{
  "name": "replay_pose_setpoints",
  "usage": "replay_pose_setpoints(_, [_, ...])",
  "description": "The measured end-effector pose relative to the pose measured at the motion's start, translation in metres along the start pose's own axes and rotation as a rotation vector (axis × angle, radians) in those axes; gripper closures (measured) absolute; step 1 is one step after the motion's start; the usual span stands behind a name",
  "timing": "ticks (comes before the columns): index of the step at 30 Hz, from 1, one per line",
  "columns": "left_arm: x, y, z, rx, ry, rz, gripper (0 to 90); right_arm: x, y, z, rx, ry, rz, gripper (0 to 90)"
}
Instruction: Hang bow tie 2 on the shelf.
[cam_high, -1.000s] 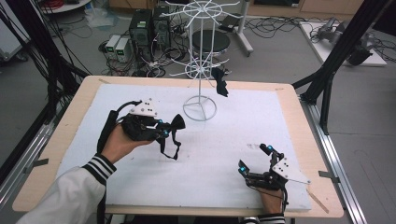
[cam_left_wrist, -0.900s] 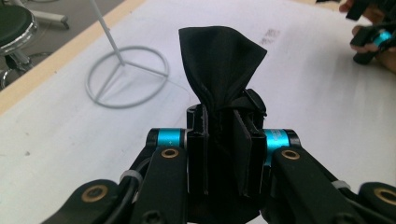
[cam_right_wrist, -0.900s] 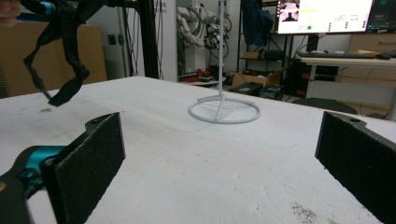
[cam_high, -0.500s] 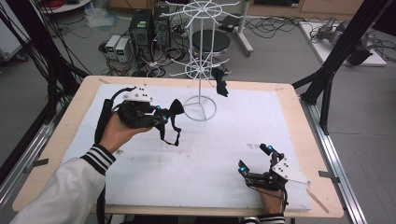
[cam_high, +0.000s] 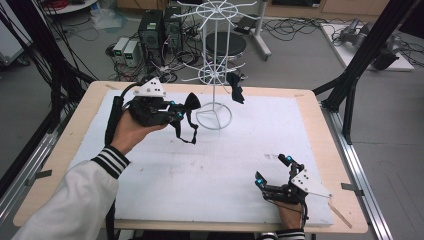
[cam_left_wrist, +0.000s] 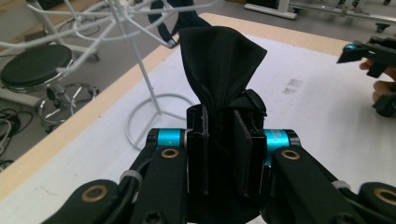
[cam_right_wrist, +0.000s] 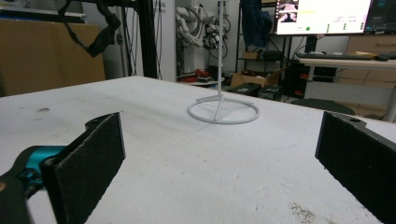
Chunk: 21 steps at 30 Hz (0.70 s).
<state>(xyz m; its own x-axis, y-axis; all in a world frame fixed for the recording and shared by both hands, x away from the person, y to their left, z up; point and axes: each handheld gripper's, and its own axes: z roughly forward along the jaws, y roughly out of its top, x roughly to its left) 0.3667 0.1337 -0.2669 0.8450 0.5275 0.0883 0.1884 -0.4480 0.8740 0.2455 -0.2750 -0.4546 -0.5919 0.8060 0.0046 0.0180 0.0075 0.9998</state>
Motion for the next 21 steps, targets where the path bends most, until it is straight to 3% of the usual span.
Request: replay_pose_setpoints(21, [0.018, 0.031, 0.019, -0.011, 0.053, 0.013, 76.8, 0.0, 0.0, 0.0, 0.004, -0.002, 0.01, 0.6])
